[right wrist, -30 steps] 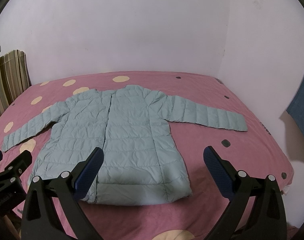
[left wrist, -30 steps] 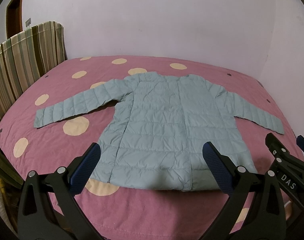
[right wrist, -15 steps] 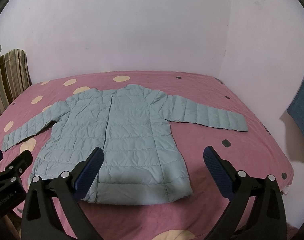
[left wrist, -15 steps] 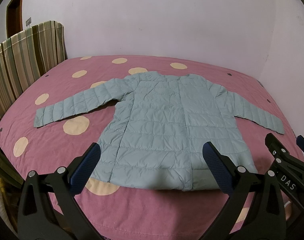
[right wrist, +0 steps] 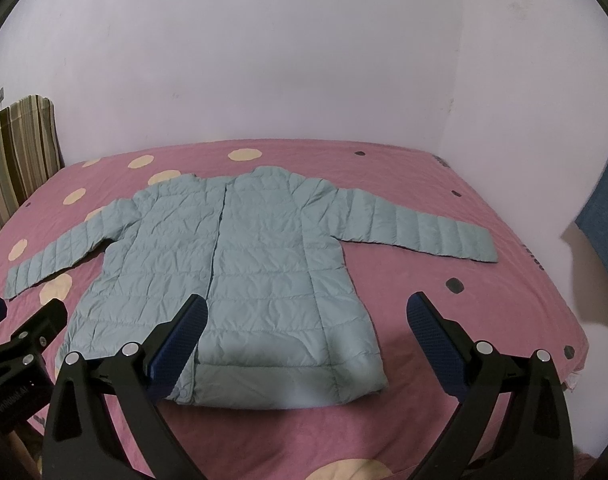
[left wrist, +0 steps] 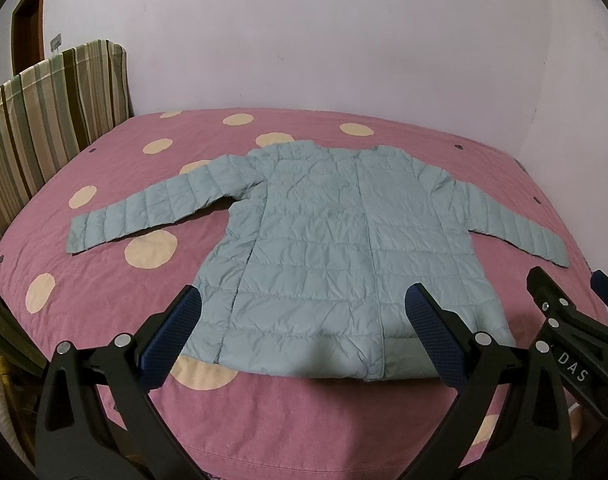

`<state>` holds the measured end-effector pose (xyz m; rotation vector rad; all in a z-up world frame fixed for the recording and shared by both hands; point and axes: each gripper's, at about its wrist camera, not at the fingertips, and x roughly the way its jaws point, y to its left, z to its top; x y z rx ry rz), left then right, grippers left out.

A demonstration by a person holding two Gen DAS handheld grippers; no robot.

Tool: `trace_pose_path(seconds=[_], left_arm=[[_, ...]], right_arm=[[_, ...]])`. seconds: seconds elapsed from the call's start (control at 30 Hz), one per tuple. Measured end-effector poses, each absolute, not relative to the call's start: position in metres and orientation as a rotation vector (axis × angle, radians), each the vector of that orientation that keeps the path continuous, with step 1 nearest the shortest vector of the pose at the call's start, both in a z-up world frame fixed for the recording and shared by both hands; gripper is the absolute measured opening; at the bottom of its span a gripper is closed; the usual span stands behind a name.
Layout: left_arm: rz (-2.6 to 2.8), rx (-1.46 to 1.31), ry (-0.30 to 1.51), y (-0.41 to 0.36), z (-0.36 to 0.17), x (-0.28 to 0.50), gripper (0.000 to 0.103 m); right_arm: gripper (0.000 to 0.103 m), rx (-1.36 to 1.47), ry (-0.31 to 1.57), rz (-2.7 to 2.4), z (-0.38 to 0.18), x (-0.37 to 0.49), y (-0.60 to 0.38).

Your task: Fold large clothes

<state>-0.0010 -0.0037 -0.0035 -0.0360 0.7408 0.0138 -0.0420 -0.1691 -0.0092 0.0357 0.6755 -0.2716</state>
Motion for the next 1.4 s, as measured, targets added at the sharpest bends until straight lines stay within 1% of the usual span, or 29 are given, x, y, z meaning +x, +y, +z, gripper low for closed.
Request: trace_pose_path(seconds=[0.53, 0.77, 0.93, 1.03, 1.17, 1.23, 1.27, 1.3, 1.33, 1.37, 1.4], left_arm=[[0.021, -0.044, 0.759, -0.004, -0.024, -0.004, 0.101], [0.069, -0.075, 0.799, 0.014, -0.040, 0.021, 0.101], [0.173, -0.133, 0.829, 0.050, -0.064, 0.053, 0.101], [0.267, -0.180, 0.864, 0.081, -0.083, 0.079, 0.101], [0.399, -0.232, 0.893, 0.125, -0.109, 0.105, 0.101], [0.468, -0.244, 0.902, 0.148, -0.124, 0.116, 0.101], [0.492, -0.254, 0.909, 0.158, -0.131, 0.121, 0.101], [0.527, -0.270, 0.924, 0.170, -0.140, 0.124, 0.101], [0.561, -0.282, 0.935, 0.179, -0.146, 0.127, 0.101], [0.595, -0.291, 0.941, 0.188, -0.152, 0.127, 0.101], [0.630, -0.302, 0.946, 0.199, -0.158, 0.128, 0.101]], right_arm=[[0.099, 0.047, 0.699, -0.265, -0.023, -0.033, -0.172], [0.099, 0.102, 0.725, -0.274, -0.040, -0.014, -0.196], [0.099, 0.201, 0.736, -0.313, -0.058, 0.008, -0.246], [0.099, 0.339, 0.741, -0.324, -0.074, 0.023, -0.297], [0.098, 0.557, 0.689, -0.371, -0.095, 0.035, -0.377], [0.098, 0.623, 0.671, -0.414, -0.103, 0.040, -0.409], [0.096, 0.653, 0.652, -0.448, -0.109, 0.042, -0.432], [0.092, 0.663, 0.642, -0.473, -0.113, 0.044, -0.445], [0.071, 0.675, 0.639, -0.508, -0.118, 0.047, -0.462], [0.057, 0.706, 0.645, -0.537, -0.125, 0.052, -0.482], [0.057, 0.745, 0.637, -0.540, -0.131, 0.053, -0.495]])
